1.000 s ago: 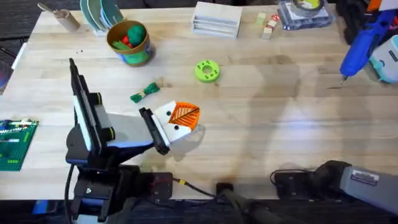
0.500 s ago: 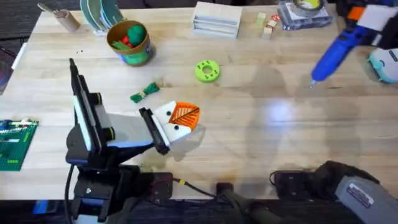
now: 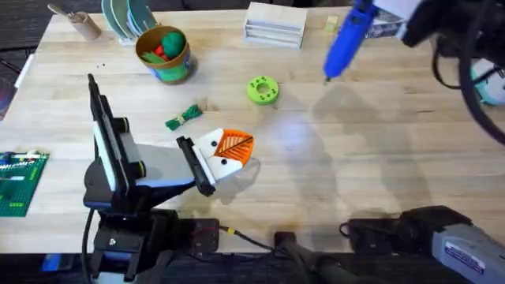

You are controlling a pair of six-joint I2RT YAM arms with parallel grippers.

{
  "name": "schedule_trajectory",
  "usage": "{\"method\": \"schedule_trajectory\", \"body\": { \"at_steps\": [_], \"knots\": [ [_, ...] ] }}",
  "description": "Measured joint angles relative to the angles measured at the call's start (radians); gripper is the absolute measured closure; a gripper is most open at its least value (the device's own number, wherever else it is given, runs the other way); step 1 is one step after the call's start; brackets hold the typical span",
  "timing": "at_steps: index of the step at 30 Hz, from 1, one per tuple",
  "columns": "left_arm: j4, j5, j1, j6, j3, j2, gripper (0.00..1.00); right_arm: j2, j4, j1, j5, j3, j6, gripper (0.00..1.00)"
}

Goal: Pick up the gripper from the table and insert it into the empty holder that is missing its gripper. Then pick up a screw, insert it into the mounting hole, and use the screwdriver to tighten it. Finally, clean up the table by picking up the vegetable and placing it into the bucket.

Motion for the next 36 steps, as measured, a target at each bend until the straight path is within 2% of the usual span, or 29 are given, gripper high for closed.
{"method": "schedule_trajectory", "body": {
  "at_steps": [6,14,20,27,36],
  "knots": [
    [0.000,0.000,0.000,-0.002,0.000,0.000,0.984,0.039,0.212,0.160,-0.001,-0.001,0.056,0.970],
    [0.000,0.000,0.000,-0.035,0.000,0.000,0.984,0.091,0.353,0.343,-0.026,-0.002,0.075,0.970],
    [0.000,-0.004,0.000,-0.077,0.000,0.000,0.984,0.132,0.506,0.422,-0.101,-0.002,0.078,0.970],
    [0.000,-0.006,0.000,-0.092,0.000,0.000,0.984,0.153,0.513,0.521,-0.136,-0.003,0.085,0.970],
    [0.000,-0.006,0.000,-0.093,0.000,0.000,0.984,0.192,0.561,0.607,-0.146,-0.003,0.090,0.970]
  ]
}}
